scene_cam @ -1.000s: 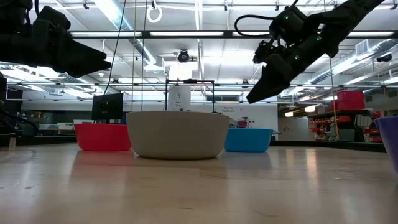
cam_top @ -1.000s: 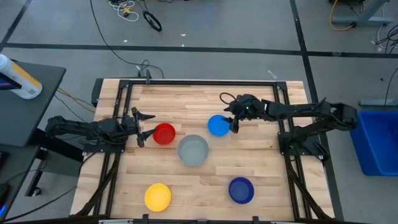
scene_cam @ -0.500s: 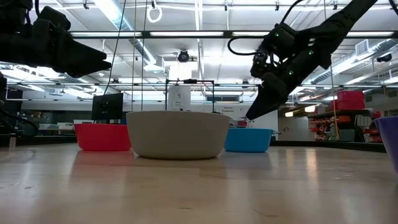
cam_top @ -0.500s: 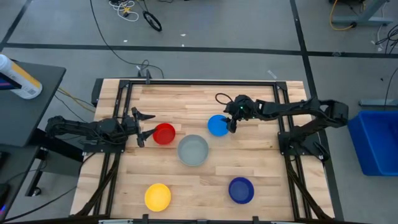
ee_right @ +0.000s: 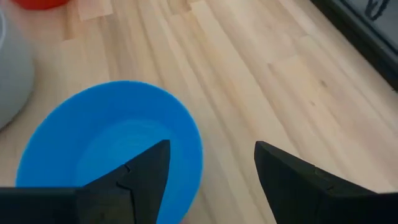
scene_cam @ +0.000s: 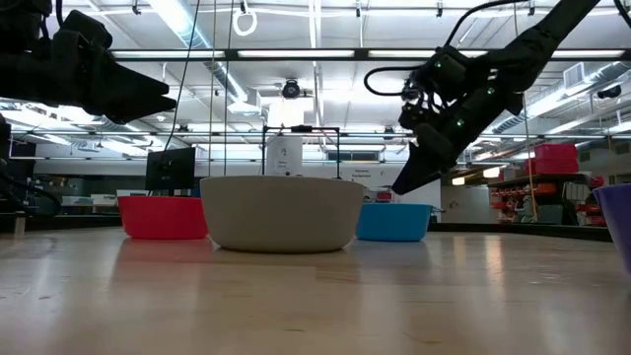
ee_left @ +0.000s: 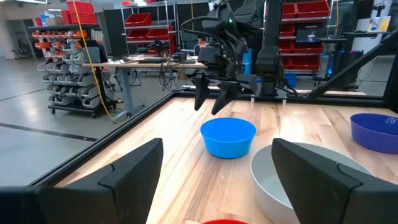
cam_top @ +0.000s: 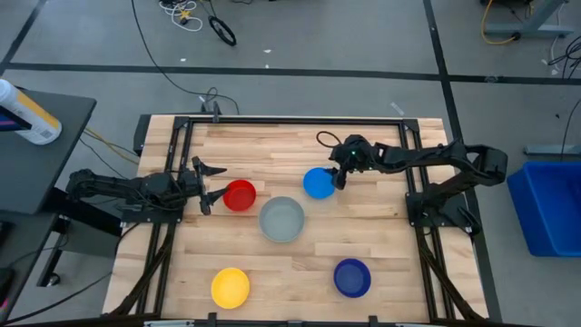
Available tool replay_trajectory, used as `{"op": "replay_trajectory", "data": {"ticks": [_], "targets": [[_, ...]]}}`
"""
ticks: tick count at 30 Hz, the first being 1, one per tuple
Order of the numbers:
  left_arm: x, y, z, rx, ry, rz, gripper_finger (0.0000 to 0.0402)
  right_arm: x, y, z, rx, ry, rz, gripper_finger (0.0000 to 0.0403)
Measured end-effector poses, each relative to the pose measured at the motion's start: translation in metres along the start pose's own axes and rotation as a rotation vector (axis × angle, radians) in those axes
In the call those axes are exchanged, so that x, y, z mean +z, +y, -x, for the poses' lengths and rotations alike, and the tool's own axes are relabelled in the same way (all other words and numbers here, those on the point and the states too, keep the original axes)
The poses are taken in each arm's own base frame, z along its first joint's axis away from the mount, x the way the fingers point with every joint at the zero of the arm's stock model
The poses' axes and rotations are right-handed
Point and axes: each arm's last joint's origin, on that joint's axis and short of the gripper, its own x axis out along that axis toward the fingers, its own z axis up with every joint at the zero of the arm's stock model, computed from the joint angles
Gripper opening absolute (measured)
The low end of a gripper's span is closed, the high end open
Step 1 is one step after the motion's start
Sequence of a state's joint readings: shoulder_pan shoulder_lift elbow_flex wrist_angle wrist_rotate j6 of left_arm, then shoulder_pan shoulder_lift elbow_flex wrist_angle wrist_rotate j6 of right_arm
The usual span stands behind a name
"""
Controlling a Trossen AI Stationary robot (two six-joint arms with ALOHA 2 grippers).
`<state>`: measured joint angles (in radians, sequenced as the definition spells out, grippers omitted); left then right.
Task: Nest bowls inside each other
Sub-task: Stack the blue bowl on the gray bowl
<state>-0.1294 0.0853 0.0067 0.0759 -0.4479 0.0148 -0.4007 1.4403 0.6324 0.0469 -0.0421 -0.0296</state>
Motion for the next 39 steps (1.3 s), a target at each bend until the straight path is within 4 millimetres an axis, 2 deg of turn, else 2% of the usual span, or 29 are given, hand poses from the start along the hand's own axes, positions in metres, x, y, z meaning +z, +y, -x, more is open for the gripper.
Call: {"op": "replay_trajectory", "data": {"ticks": [8,20,30,39], "targets": [[0.0,0.0,0.0,0.0,0.001,-0.001,0.0307,-0.015,-0.001,-0.003,0.036,-0.02,-0.047,0.0239],[0.0,0.0,0.0,0.003,0.001,-0.003,0.0307,-0.017,0.005,-0.003,0.09,-0.02,-0.068,0.0233],[0.0,0.0,0.0,0.004,0.002,-0.002,0.0307,-0.024,0.01,-0.018,0.087,0.012,-0.074,0.0223],[0.0,0.0,0.0,0.004,0.002,-0.002,0.0307,-0.024,0.009,-0.019,0.084,0.002,-0.067,0.0219]]}}
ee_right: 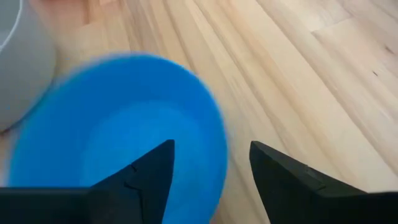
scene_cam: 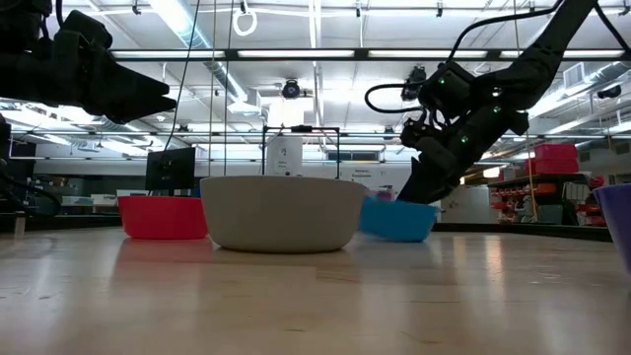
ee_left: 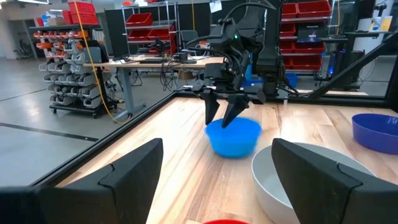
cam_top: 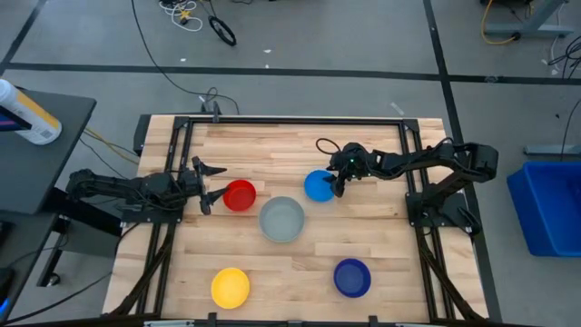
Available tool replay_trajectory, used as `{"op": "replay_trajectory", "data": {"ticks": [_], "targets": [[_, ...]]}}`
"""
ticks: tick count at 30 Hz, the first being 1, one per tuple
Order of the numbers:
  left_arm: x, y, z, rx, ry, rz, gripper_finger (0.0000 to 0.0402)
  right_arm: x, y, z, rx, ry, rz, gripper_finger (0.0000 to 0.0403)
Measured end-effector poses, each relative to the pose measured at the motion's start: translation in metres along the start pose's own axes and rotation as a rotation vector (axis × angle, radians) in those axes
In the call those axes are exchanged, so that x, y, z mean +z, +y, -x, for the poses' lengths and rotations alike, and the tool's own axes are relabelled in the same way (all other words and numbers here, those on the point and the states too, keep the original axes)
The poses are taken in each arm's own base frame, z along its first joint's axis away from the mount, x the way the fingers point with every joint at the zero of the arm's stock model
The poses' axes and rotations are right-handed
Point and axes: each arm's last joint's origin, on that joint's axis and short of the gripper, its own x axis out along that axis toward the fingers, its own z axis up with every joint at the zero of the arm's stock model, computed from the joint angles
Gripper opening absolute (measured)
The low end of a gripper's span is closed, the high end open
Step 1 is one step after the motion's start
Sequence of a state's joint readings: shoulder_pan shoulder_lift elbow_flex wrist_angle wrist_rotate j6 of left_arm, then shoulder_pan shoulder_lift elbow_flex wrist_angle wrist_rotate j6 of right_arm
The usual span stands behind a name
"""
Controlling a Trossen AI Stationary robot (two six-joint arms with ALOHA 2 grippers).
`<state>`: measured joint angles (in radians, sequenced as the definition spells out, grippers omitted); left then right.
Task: Nest bowls inside each other
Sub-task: Stack the blue bowl on the gray bowl
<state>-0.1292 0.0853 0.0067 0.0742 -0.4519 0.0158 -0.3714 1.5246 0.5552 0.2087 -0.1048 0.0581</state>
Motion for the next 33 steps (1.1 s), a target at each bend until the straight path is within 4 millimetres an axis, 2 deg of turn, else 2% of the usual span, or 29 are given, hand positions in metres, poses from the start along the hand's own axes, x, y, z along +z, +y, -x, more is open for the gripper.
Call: {"op": "replay_trajectory", "data": {"ticks": [7,12,23,29,33], "targets": [[0.0,0.0,0.0,0.0,0.0,-0.001,0.0307,0.0,0.0,0.0,0.001,0.002,-0.005,0.0229],[0.0,0.0,0.0,0.0,0.0,-0.003,0.0307,-0.002,0.001,0.0,0.004,0.016,-0.006,0.021],[0.0,0.0,0.0,0.008,0.0,-0.009,0.0307,-0.004,0.018,-0.001,0.056,0.034,0.031,0.0119],[0.0,0.0,0.0,0.008,0.0,-0.008,0.0307,-0.005,0.023,-0.001,0.045,0.034,0.028,0.0022],[0.0,0.0,0.0,0.009,0.0,-0.007,0.0307,-0.004,0.024,-0.001,0.019,0.025,0.031,0.0007]]}}
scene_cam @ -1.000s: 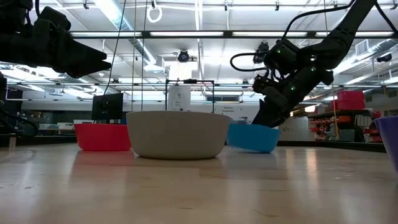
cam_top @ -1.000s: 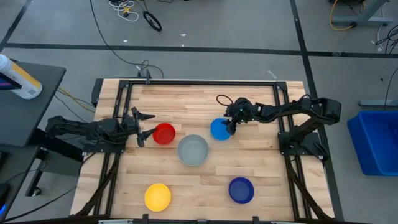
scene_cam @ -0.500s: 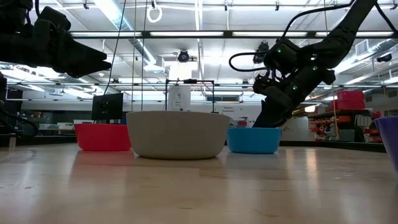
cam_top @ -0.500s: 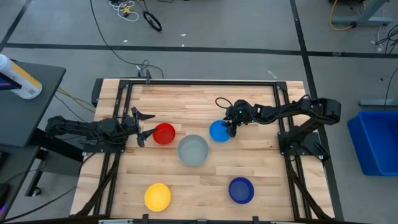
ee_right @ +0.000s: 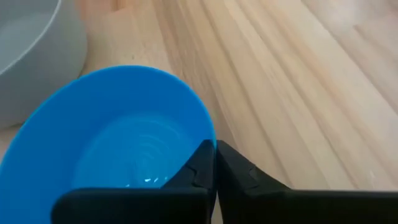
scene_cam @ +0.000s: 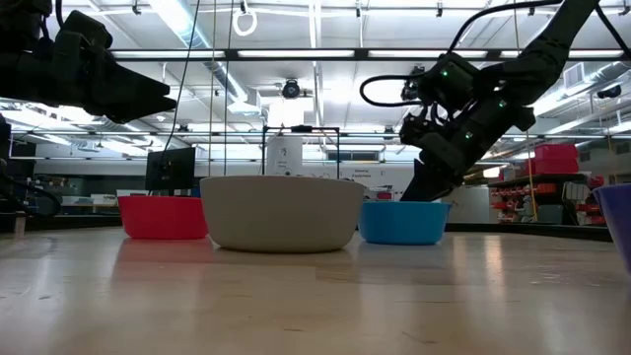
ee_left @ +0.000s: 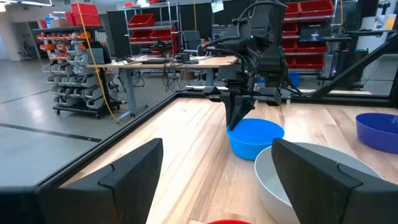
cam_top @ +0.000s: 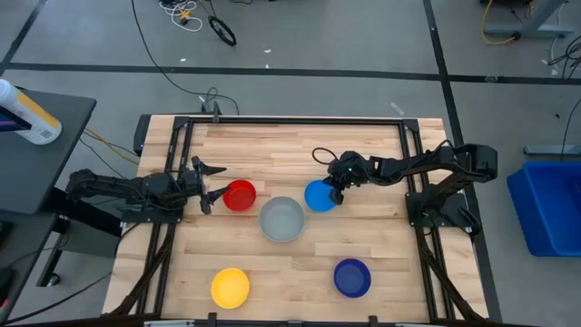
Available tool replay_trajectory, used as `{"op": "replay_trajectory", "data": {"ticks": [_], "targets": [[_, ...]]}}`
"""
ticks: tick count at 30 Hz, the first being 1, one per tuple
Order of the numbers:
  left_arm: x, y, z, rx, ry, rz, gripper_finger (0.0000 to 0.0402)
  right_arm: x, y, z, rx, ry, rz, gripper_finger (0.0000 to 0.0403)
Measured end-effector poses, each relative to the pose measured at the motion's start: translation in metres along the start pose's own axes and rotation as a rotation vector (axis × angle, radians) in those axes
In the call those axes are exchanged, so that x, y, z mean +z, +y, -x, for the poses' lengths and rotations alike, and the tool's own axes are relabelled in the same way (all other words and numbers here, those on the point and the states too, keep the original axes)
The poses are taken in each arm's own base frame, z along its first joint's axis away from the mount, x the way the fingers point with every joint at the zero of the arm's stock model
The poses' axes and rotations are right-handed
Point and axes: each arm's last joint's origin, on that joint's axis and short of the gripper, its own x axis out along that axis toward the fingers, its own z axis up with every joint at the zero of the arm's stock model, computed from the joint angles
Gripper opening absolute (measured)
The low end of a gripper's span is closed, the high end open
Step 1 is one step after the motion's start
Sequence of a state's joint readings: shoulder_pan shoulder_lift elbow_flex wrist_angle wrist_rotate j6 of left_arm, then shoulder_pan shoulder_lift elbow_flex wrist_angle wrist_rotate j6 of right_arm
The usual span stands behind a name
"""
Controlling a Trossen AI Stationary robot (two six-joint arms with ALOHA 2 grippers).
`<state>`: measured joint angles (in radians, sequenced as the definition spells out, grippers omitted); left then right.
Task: Nest bowls inside each other
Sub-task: Stack the blue bowl on the gray bowl
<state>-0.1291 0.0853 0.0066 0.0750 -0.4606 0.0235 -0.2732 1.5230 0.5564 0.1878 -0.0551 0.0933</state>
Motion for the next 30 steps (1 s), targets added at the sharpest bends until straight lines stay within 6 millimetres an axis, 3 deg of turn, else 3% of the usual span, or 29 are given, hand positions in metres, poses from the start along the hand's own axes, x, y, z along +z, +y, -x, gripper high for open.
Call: {"op": "replay_trajectory", "data": {"ticks": [9,30], "targets": [[0.0,0.0,0.0,0.011,0.001,0.0,0.0307,0.01,0.001,0.0,-0.014,-0.077,0.023,0.0003],[0.0,0.0,0.0,0.013,0.001,-0.007,0.0307,0.085,0.016,0.015,-0.023,-0.171,0.173,0.0001]]}}
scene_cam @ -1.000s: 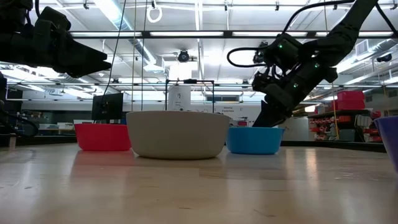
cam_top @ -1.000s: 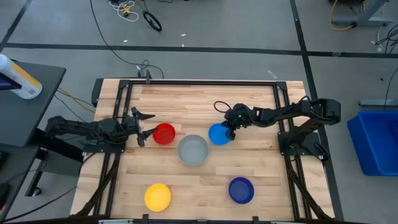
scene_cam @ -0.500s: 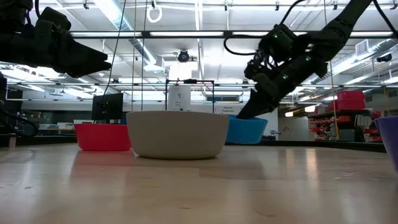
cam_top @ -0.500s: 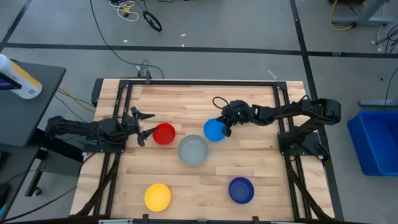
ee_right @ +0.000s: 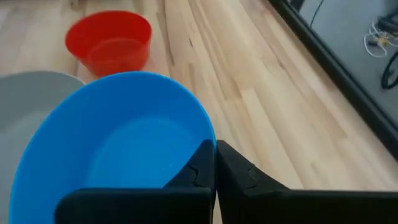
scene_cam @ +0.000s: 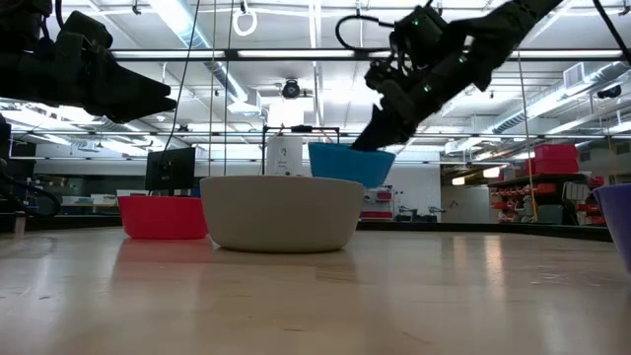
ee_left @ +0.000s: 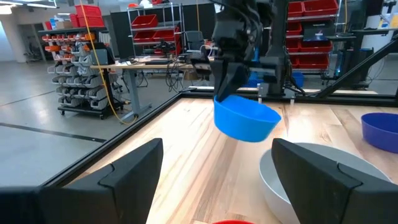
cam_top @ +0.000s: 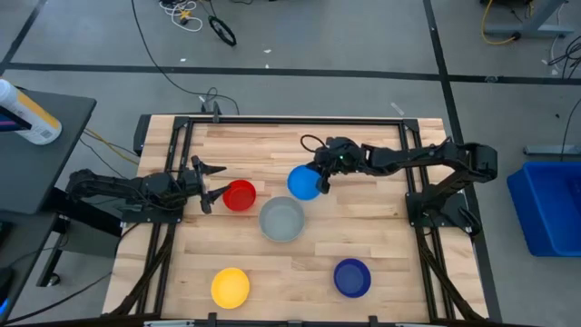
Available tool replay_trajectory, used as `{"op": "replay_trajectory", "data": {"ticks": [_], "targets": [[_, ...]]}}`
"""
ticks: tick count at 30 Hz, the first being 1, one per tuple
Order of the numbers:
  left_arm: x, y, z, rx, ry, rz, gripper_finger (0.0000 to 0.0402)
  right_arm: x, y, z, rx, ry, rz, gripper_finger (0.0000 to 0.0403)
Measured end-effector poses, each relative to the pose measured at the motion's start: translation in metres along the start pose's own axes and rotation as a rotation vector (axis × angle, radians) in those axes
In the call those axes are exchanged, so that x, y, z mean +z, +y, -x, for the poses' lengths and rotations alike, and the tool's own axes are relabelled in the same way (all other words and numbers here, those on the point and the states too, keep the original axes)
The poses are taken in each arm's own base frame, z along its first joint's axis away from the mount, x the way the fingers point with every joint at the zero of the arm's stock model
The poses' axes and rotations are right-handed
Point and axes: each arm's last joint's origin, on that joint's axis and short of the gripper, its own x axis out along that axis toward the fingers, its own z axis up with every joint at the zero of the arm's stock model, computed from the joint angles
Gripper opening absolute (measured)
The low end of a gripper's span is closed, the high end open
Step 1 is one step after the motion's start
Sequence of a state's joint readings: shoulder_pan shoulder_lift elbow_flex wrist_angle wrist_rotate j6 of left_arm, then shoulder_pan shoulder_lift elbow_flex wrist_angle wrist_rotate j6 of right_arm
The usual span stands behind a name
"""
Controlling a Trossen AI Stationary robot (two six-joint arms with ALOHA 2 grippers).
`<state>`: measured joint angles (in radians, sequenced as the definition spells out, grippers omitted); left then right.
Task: Nest bowls inside each other
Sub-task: Stack the blue bowl on the gray bowl
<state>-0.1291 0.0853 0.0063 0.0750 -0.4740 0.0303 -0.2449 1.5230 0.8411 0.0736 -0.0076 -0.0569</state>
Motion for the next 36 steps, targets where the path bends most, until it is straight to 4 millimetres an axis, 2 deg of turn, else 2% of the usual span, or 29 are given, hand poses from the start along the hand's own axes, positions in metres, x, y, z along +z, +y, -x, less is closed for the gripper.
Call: {"op": "replay_trajectory", "data": {"ticks": [5,11,22,28,36], "targets": [[0.0,0.0,0.0,0.0,0.0,0.0,0.0307,0.021,0.009,0.003,0.025,-0.044,0.031,0.0001],[0.0,0.0,0.0,0.001,0.0,0.0,0.0307,0.035,0.029,0.007,0.076,-0.081,0.062,0.0001],[0.0,0.0,0.0,0.004,0.0,0.0,0.0307,0.04,0.063,0.012,0.11,-0.119,0.048,0.0001],[0.0,0.0,0.0,0.004,0.0,0.0,0.0307,0.042,0.066,0.01,0.098,-0.156,0.027,0.0001],[0.0,0.0,0.0,0.005,-0.001,-0.008,0.0307,0.036,0.07,-0.011,0.109,-0.161,0.006,0.0001]]}}
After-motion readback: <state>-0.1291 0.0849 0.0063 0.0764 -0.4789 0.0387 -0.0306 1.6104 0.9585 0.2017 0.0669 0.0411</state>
